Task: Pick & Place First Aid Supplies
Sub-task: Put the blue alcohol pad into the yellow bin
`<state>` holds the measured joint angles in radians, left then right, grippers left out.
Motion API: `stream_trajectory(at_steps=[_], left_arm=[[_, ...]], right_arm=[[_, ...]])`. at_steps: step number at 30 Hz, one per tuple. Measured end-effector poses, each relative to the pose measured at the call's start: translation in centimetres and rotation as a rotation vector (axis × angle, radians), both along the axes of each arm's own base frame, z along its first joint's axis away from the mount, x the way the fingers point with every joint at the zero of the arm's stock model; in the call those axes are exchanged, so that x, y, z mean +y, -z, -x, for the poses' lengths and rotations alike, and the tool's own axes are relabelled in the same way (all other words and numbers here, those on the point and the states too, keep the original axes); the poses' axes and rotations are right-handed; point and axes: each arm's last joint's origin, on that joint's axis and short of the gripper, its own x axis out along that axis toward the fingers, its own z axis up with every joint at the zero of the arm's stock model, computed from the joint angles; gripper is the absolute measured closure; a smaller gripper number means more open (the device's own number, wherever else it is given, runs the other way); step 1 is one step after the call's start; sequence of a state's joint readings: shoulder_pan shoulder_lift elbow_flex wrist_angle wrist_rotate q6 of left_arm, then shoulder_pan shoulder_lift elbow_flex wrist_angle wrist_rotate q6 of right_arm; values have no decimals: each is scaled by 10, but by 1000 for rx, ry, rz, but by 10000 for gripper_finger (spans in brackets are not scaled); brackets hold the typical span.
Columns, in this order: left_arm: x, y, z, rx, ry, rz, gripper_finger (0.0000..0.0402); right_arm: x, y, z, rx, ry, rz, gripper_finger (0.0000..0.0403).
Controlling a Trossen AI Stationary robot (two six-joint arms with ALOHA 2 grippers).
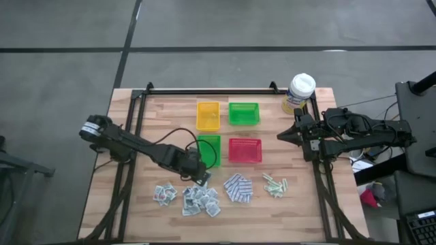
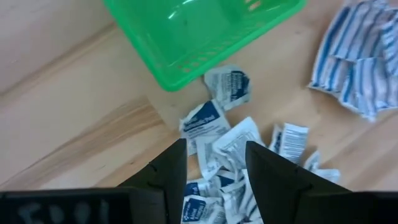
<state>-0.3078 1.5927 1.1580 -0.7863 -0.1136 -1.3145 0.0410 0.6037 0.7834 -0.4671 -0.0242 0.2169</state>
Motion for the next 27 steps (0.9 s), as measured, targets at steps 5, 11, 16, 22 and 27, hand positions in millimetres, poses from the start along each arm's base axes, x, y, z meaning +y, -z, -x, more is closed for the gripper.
stream_trajectory(at_steps=[5,11,16,22,27], left_arm=[[-2,12,-4,45,1,2,246],[-3,18,-6,65,3,1,246],[-3,18,-6,68,9,-2,246],[-2,18,-5,77,14,-17,246],[-2,19,-5,80,22,-22,246]], right_arm=[[0,0,0,0,0,0,374],[0,0,0,0,0,0,374],[0,0,0,0,0,0,374],[0,0,0,0,0,0,374],[0,0,0,0,0,0,374]])
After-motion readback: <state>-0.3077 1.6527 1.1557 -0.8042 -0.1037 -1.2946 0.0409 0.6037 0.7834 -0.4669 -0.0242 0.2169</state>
